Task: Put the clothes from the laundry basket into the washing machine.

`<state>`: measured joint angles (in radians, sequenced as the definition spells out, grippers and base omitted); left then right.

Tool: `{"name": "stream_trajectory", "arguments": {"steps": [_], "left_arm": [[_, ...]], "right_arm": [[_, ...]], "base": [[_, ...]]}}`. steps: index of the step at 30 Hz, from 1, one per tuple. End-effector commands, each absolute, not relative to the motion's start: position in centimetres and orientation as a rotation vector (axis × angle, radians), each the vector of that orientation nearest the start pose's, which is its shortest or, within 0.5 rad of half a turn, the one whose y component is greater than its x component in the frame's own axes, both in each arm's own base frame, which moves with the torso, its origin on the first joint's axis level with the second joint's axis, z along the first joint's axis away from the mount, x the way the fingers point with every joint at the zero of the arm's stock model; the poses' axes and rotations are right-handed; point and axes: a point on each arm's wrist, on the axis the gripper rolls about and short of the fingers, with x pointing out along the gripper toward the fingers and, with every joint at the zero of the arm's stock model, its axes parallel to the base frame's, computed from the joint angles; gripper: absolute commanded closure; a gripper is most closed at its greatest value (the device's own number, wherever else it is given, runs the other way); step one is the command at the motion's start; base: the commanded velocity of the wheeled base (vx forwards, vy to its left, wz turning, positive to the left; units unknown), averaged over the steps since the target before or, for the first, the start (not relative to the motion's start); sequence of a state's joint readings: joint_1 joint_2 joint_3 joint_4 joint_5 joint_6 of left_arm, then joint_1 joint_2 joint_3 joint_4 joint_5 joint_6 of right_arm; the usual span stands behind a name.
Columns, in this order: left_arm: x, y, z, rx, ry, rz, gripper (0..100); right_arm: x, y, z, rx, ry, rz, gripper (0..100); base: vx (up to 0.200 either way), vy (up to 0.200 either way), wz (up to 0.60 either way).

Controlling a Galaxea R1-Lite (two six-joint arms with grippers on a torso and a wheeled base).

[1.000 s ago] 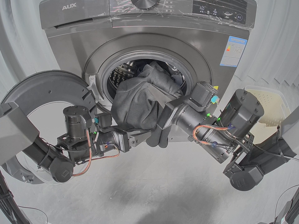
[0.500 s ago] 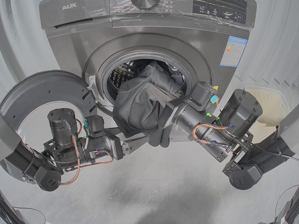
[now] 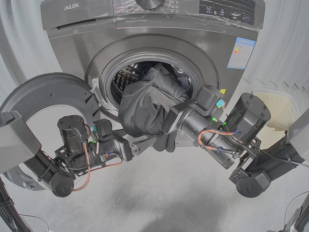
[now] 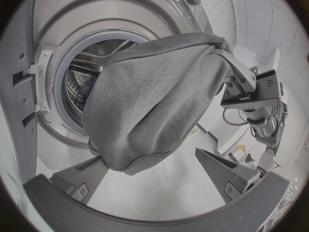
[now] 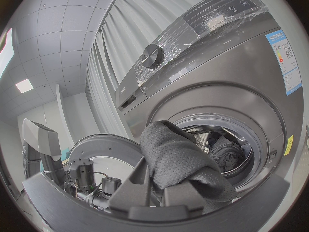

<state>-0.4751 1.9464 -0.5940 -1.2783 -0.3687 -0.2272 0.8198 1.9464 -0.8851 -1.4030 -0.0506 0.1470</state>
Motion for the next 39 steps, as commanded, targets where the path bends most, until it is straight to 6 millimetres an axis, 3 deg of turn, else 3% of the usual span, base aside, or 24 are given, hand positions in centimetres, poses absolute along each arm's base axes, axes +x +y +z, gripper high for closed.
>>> {"name": "stream_trajectory", "arguments": {"steps": [1,16,17,29,33,39], "left_arm": [[29.1,-15.5,11.0,-0.208,0.186,-0.818,0],[29.5,-16.2,11.6,-0.213,0.102,-0.821,0],[29.4,-16.1,11.6,-0.213,0.093,-0.822,100],[27.6,-15.5,12.1,-0.216,0.045,-0.83,100],[25.9,-15.7,11.9,-0.211,0.018,-0.867,100],[23.5,-16.3,13.5,-0.22,-0.015,-0.93,100]], "right_arm": [[24.4,26.2,19.7,0.287,-0.26,0.789,100],[24.3,26.2,19.7,0.285,-0.257,0.79,100],[24.3,26.2,19.7,0.286,-0.257,0.789,100],[24.9,26.0,19.1,0.277,-0.244,0.776,100],[24.9,26.2,18.7,0.274,-0.232,0.779,100],[24.9,26.1,17.9,0.26,-0.202,0.775,100]], "base": [[0.0,0.0,0.0],[0.0,0.0,0.0],[0.0,0.0,0.0],[0.0,0.0,0.0],[0.0,0.0,0.0],[0.0,0.0,0.0]]}}
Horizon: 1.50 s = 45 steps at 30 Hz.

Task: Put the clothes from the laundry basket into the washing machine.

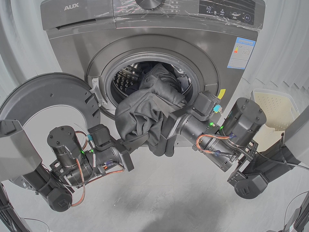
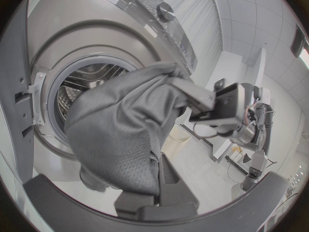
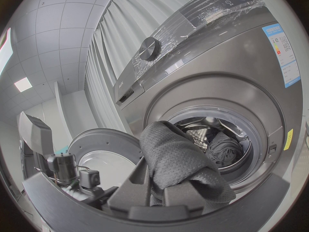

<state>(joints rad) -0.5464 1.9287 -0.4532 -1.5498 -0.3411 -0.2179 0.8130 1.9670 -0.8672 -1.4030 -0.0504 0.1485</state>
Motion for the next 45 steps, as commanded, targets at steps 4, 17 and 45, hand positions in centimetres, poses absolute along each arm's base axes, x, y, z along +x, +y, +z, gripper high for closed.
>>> {"name": "stream_trajectory", "arguments": {"steps": [4,17,45], "left_arm": [[22.9,-15.9,15.5,-0.234,-0.087,-0.936,100],[23.8,-15.2,16.8,-0.256,-0.141,-0.901,100],[26.4,-15.8,19.3,-0.293,-0.279,-0.758,100]], "right_arm": [[25.0,26.2,17.4,0.253,-0.187,0.776,100],[24.3,25.1,14.3,0.211,-0.058,0.762,0],[23.8,21.9,9.4,0.125,0.134,0.699,0]], "base": [[0.0,0.0,0.0],[0.0,0.0,0.0],[0.0,0.0,0.0]]}}
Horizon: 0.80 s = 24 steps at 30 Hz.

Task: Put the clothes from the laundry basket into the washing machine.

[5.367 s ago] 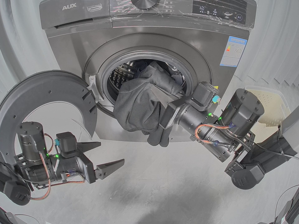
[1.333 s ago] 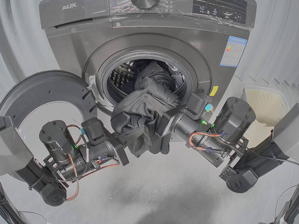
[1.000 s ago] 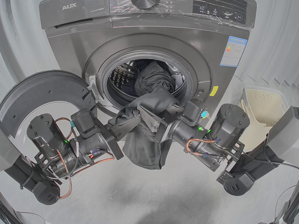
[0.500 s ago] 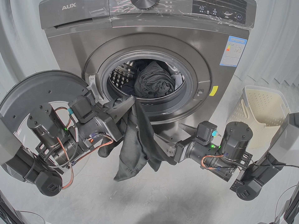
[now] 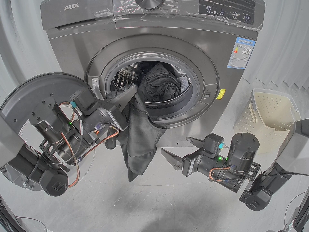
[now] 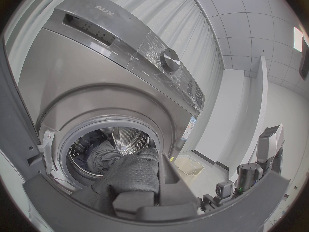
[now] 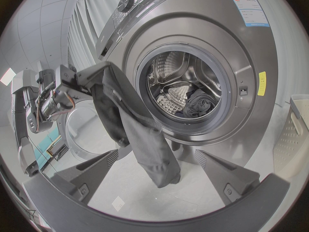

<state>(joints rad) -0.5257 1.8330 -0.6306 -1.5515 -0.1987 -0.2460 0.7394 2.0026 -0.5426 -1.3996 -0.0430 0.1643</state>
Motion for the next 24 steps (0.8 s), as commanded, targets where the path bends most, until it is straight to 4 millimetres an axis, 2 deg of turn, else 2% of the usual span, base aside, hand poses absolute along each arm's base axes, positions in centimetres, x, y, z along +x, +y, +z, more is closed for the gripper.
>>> {"name": "stream_trajectory", "arguments": {"steps": [1,5,16,24], "left_arm": [[26.3,-15.8,19.4,-0.294,-0.283,-0.759,100],[26.2,-15.8,19.6,-0.295,-0.289,-0.761,100],[26.2,-15.7,19.9,-0.296,-0.302,-0.76,100],[26.2,-15.8,19.9,-0.296,-0.302,-0.763,100]], "right_arm": [[23.8,22.0,9.2,0.124,0.143,0.701,0],[24.0,22.2,8.7,0.118,0.154,0.701,0],[26.4,23.7,7.7,0.118,0.133,0.691,0],[28.8,25.8,8.1,0.142,0.058,0.699,0]], "base": [[0.0,0.0,0.0],[0.0,0.0,0.0],[0.0,0.0,0.0],[0.0,0.0,0.0]]}}
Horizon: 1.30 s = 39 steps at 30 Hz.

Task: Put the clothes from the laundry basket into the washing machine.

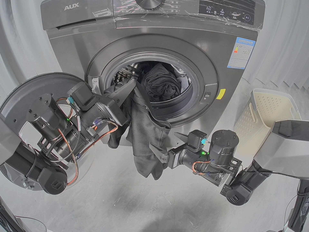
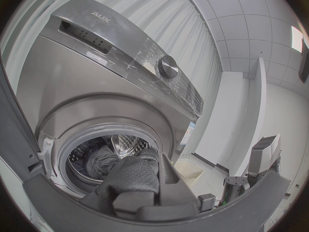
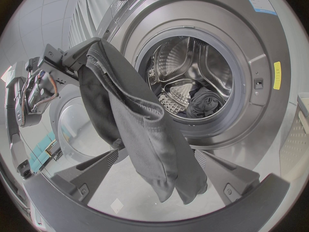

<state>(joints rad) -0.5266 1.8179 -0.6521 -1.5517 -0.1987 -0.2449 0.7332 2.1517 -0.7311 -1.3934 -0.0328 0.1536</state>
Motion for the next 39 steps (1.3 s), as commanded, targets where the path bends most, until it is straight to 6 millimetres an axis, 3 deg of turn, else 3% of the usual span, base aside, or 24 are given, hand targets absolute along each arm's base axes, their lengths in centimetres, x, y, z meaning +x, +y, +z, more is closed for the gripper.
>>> {"name": "stream_trajectory", "arguments": {"steps": [1,8,9,16,21,27,31,36,39], "left_arm": [[26.2,-15.8,19.9,-0.297,-0.301,-0.765,100],[26.2,-15.8,19.9,-0.296,-0.3,-0.763,100],[26.2,-15.8,19.9,-0.296,-0.3,-0.762,100],[26.4,-15.8,19.7,-0.295,-0.294,-0.76,100],[26.6,-15.6,19.4,-0.293,-0.284,-0.751,100],[27.3,-14.8,18.4,-0.284,-0.253,-0.714,100],[27.5,-14.5,18.3,-0.281,-0.25,-0.701,100],[26.4,-14.3,18.3,-0.274,-0.24,-0.711,100],[26.1,-14.6,18.2,-0.274,-0.234,-0.723,100]], "right_arm": [[29.1,26.2,8.1,0.146,0.048,0.702,0],[30.5,27.8,7.9,0.157,-0.005,0.742,0],[30.4,27.9,7.8,0.157,-0.006,0.748,100],[30.1,28.0,8.5,0.169,-0.033,0.77,100],[29.4,26.6,9.9,0.169,-0.039,0.758,100],[26.1,22.2,13.7,0.169,-0.049,0.72,100],[25.8,18.7,15.3,0.166,-0.05,0.651,100],[25.5,17.0,17.6,0.22,-0.178,0.655,100],[24.8,16.8,17.7,0.229,-0.195,0.67,100]], "base": [[0.0,0.0,0.0],[0.0,0.0,0.0],[0.0,0.0,0.0],[0.0,0.0,0.0],[0.0,0.0,0.0],[0.0,0.0,0.0],[0.0,0.0,0.0],[0.0,0.0,0.0],[0.0,0.0,0.0]]}}
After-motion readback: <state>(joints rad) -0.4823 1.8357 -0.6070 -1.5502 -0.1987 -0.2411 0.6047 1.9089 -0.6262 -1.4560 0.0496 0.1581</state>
